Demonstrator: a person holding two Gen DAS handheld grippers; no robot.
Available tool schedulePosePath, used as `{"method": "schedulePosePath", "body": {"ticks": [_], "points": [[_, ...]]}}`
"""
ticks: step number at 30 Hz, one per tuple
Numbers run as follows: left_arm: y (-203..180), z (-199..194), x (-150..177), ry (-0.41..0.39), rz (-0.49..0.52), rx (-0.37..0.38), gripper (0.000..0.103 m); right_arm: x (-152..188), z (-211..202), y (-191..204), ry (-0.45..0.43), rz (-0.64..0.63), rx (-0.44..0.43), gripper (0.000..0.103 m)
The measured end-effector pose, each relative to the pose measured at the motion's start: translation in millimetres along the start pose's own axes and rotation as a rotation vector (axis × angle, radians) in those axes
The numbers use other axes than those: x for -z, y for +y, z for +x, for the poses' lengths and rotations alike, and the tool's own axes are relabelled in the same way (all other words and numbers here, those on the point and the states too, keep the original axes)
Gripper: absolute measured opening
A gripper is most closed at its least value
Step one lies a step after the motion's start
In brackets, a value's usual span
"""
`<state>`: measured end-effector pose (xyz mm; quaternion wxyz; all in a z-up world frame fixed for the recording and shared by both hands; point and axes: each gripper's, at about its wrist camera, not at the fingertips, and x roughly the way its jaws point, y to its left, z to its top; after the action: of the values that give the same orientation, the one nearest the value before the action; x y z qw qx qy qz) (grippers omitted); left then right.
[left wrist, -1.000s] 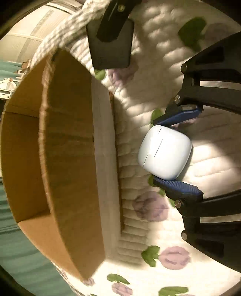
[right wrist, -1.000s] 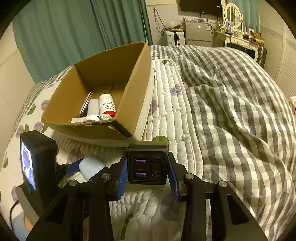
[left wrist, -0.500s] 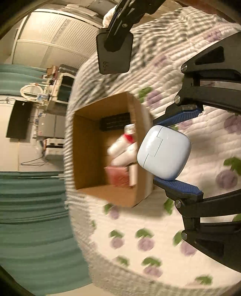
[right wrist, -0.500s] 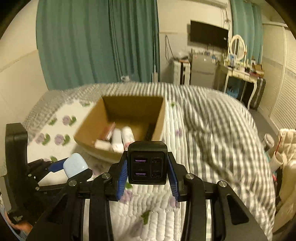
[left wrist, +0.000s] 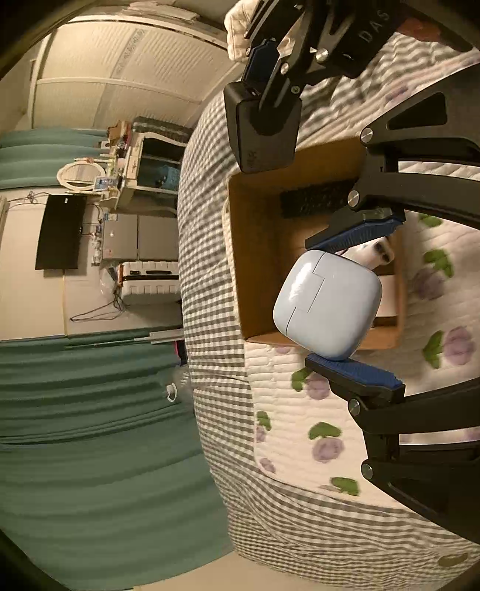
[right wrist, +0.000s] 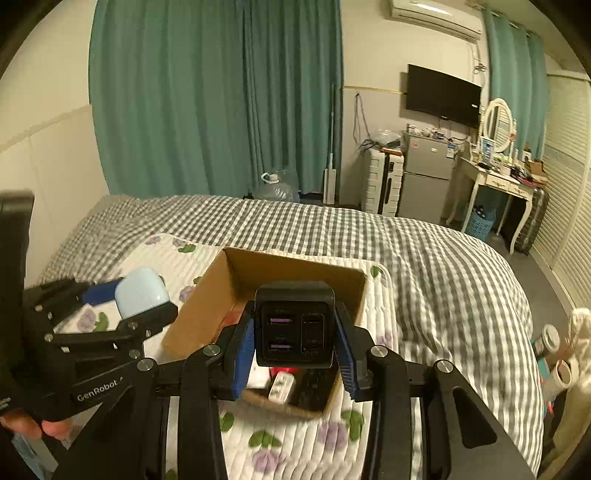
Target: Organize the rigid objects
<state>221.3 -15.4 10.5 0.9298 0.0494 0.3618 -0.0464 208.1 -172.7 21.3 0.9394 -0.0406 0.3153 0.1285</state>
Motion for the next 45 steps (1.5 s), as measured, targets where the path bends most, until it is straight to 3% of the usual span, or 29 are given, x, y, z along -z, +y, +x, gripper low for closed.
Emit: {"method": "schedulePosePath", "body": {"ticks": [7,12,18,25,29,34,45], "points": [[-3,64,-3,0.039,0.022,-0.008,0.056,-7,80,-9,0.073,-0.019,-0.005,0.038],[-6,103,5,0.091,0.013,0.006,0.056,9,127,-14,0.164,-0.034,-0.032,0.038],[-15,124,18,0.117,0.062,-0.009,0.056,16,149,-18,0.195,-0.059,-0.013,0.038],[-17,128,22,0.128,0.082,-0.002,0.059,-1,159,-17,0.206,-0.018,-0.053,0.040],[-17,108,22,0.092,0.077,-0.014,0.066,-10,130,-15,0.144,-0.030,-0.020,0.051],[-17,61,5,0.033,0.089,-0.053,0.066,-23,83,-15,0.099,-0.009,-0.005,0.051],[-7,-106,-20,-0.228,0.024,-0.088,0.077,-62,-88,7,-0.096,-0.013,0.069,0.052]]}}
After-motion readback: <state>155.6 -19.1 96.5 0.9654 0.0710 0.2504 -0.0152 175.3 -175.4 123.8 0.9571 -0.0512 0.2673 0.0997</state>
